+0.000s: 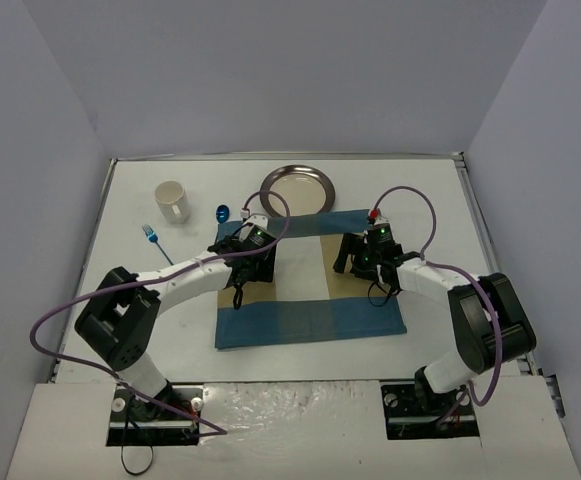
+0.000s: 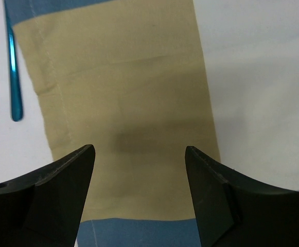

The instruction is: Set the dinner table for one person

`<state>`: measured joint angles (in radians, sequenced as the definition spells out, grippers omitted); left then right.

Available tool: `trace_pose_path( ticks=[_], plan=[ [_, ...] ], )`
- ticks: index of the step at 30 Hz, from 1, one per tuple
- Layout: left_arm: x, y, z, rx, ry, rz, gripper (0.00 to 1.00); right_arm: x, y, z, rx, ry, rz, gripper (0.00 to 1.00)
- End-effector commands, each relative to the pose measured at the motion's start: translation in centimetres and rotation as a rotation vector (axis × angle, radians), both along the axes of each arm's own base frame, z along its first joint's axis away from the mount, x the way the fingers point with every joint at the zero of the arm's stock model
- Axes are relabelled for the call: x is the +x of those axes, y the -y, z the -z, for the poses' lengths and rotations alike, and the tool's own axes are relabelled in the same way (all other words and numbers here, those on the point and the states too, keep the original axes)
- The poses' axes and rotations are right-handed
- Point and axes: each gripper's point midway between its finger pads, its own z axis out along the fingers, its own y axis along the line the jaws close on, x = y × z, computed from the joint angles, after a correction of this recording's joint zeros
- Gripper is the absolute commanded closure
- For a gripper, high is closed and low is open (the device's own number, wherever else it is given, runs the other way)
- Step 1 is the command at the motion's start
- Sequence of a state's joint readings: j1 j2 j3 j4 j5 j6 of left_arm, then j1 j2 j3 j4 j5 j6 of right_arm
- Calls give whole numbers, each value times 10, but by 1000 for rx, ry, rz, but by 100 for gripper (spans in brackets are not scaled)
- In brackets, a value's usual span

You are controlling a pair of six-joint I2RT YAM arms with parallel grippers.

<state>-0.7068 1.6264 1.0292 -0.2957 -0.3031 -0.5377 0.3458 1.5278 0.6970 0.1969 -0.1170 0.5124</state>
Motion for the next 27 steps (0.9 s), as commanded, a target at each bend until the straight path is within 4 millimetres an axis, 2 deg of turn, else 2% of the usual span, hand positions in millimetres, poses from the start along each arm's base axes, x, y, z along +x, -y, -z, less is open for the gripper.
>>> trace_pose_path(
  ticks=[1, 4, 7, 11, 13, 17, 19, 21, 22, 24, 27],
  plan=[
    [-4, 30, -2, -118, -30, 24, 33, 3, 1, -9, 64, 26, 81, 11],
    [-19, 47, 3, -138, -71, 60, 33, -12, 21, -6, 22, -11, 167, 10],
    [-40, 63, 17, -168, -149, 79, 33, -35, 39, 6, 39, -88, 259, 5],
    [-63, 81, 31, -195, -226, 104, 33, -53, 60, 1, 37, -98, 354, 1],
    [-78, 99, 33, -216, -247, 133, 34, -66, 75, -3, 28, -106, 405, 0],
    [-102, 128, 30, -258, -276, 195, 35, -67, 102, -20, -5, -32, 486, 0],
    [-109, 138, 21, -251, -249, 231, 36, -57, 107, -38, -33, 21, 460, 0],
    [-109, 138, 8, -231, -208, 241, 36, -43, 105, -54, -43, 58, 425, 0],
    [-107, 135, -3, -234, -190, 235, 36, -29, 103, -72, -49, 101, 398, 0],
    [-98, 120, -13, -194, -142, 201, 36, -14, 98, -83, -73, 128, 350, 0],
    [-79, 97, -40, -153, -50, 150, 33, 23, 85, -119, -108, 227, 277, 0]
  ],
)
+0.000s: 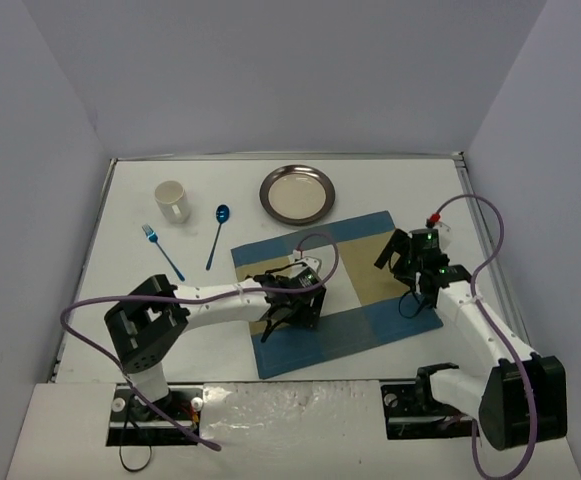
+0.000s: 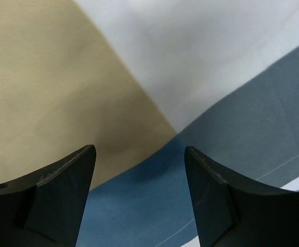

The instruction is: Set the dinner table for one person

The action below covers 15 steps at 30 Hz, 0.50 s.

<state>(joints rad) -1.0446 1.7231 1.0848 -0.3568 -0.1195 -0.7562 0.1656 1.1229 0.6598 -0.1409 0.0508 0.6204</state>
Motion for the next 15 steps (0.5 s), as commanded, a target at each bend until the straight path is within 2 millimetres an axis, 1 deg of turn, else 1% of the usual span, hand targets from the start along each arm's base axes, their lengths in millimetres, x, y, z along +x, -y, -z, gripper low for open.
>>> trace_pose_path(
  ticks=[1, 3, 5, 7, 9, 11, 13, 15],
  plan=[
    [43, -30, -69, 2, 188, -129, 32, 63, -19, -56, -103, 168, -133, 1],
    [56, -48, -75, 7, 209, -178, 31, 89, -31, -62, -128, 184, -213, 1],
    [71, -66, -73, 0, 221, -239, 30, 114, -43, -63, -159, 185, -288, 3],
    [84, -79, -72, -18, 230, -292, 29, 136, -50, -62, -201, 198, -335, 4],
    [97, -89, -70, -21, 250, -329, 29, 152, -59, -58, -225, 209, -422, 9],
    [110, -99, -65, -31, 271, -370, 28, 170, -69, -49, -240, 220, -488, 10],
    [122, -107, -63, -37, 288, -400, 28, 181, -73, -37, -279, 217, -549, 10],
    [133, -111, -62, -42, 304, -416, 27, 186, -79, -25, -306, 215, -612, 11]
  ],
)
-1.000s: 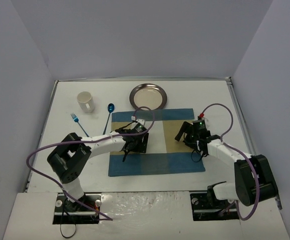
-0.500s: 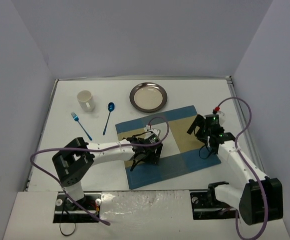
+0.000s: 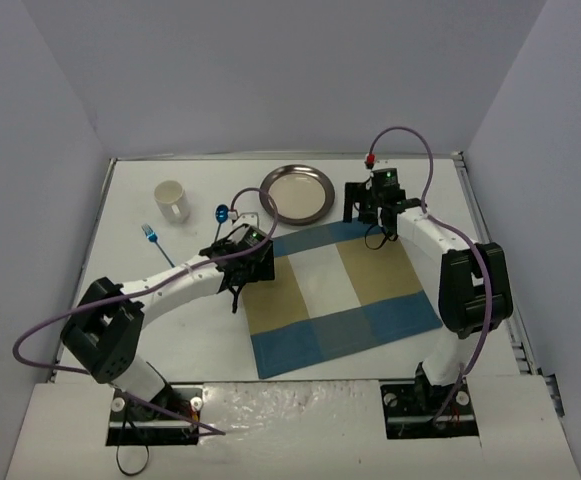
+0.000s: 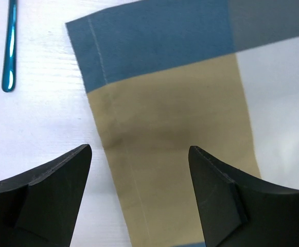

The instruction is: Set the dinner table for one person

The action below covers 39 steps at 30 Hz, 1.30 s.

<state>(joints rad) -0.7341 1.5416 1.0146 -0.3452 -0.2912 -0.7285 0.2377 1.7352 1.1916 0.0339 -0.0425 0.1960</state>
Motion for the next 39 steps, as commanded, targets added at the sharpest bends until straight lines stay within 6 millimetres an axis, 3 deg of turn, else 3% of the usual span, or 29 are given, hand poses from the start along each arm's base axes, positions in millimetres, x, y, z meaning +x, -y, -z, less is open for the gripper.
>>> trace_pose_path(
  ticks=[1, 9, 11, 15, 19, 22, 31, 39],
  plan=[
    [36, -4, -15, -35, 116, -40, 27, 33, -20, -7, -85, 115, -209, 11],
    [65, -4, 14, -16, 71, -41, 27, 45, -13, 31, -165, 68, -243, 11],
    [70, 5, 24, -15, 50, -22, 27, 42, -8, 51, -180, 23, -228, 11],
    [69, 13, 47, -7, -19, -4, 27, 26, 13, 79, -193, -70, -143, 11],
    [63, 19, 56, -9, -50, 7, 27, 4, 28, 99, -204, -167, -89, 11],
    [55, 32, 58, -1, -60, 38, 27, -15, 50, 110, -244, -223, 16, 10],
    [35, 73, 62, -4, -72, 93, 28, -49, 112, 106, -217, -272, 267, 10],
    [56, 103, 56, -22, -48, 122, 28, -59, 168, 92, -230, -259, 422, 9]
  ],
)
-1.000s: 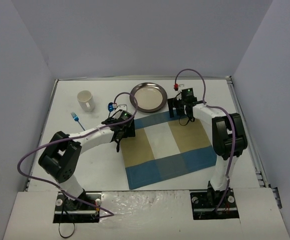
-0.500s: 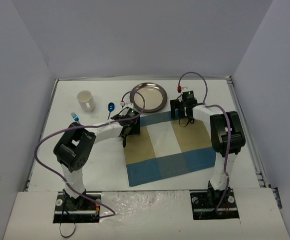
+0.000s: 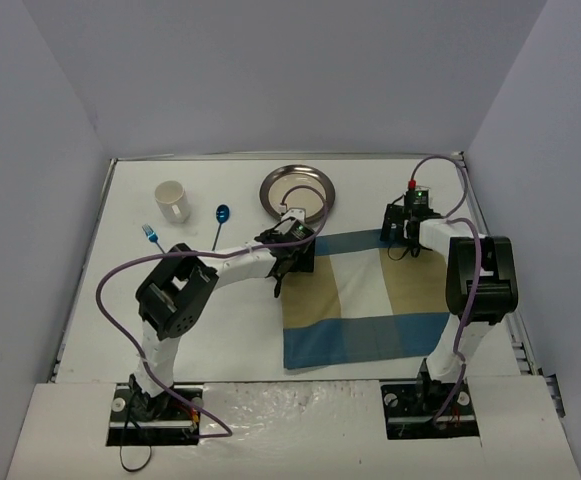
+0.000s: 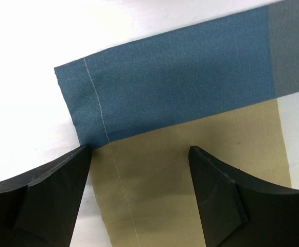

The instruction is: Set the dinner table for one person

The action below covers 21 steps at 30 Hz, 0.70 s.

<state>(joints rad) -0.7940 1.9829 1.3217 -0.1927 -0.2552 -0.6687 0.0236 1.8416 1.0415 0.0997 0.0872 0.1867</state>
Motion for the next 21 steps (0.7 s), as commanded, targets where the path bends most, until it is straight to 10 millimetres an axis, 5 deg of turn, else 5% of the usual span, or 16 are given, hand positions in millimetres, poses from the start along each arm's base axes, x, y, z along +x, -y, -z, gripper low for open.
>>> trace_pose_path(
  ticks=[1, 8, 21],
  plan=[
    [2, 10, 1, -26, -44, -3, 28, -30, 54, 0, -102, -83, 143, 9],
    [16, 13, -4, 0, -7, 4, 28, -11, 66, -18, -148, -42, 122, 8],
    [29, 15, 10, 33, -8, -1, 28, -10, 89, -3, -136, -77, 159, 8]
  ],
)
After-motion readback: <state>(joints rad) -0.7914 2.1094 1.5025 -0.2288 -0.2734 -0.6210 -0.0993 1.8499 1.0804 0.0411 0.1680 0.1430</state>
